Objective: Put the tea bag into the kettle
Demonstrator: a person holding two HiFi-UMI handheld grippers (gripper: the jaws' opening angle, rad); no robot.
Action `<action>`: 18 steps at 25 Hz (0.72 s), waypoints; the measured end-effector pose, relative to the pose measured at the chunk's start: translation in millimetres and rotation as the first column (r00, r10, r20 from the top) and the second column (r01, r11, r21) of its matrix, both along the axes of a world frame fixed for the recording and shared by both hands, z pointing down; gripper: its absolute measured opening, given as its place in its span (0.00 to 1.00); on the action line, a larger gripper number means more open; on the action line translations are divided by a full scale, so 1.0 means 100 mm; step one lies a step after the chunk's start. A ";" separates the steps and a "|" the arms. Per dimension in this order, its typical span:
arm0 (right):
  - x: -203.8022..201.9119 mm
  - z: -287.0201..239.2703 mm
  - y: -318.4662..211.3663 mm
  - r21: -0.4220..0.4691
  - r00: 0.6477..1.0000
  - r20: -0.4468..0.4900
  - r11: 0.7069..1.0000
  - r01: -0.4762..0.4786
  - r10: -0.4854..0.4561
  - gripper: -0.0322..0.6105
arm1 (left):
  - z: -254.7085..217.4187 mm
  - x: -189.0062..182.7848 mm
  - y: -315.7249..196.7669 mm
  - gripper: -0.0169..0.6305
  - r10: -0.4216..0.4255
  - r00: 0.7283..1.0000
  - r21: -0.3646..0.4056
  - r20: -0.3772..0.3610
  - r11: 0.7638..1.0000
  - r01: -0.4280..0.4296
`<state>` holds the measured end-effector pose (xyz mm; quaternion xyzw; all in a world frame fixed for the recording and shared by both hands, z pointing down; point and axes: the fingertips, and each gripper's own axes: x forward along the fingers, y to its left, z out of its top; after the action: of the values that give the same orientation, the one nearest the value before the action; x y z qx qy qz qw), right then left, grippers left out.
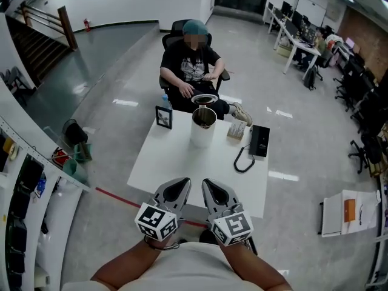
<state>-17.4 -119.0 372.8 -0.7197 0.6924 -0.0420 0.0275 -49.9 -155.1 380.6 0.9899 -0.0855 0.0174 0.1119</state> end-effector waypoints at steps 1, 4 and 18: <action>-0.08 -0.03 0.07 0.009 1.000 -0.003 1.000 -0.004 0.004 0.07 | -0.02 -0.10 0.04 0.04 -0.005 1.000 0.006 -0.001 1.000 0.005; -0.31 -0.12 0.22 0.041 1.000 -0.001 0.999 0.007 -0.007 0.07 | -0.09 -0.33 0.16 0.04 -0.014 1.000 0.021 -0.008 1.000 0.014; -0.60 -0.21 0.52 0.047 0.999 -0.052 0.999 0.020 -0.018 0.07 | -0.22 -0.51 0.49 0.04 -0.004 0.999 0.057 -0.050 0.998 0.007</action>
<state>-77.4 -66.6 352.1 -0.7130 0.7006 -0.0075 0.0264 -100.7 -106.4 358.4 0.9926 -0.0861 -0.0098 0.0855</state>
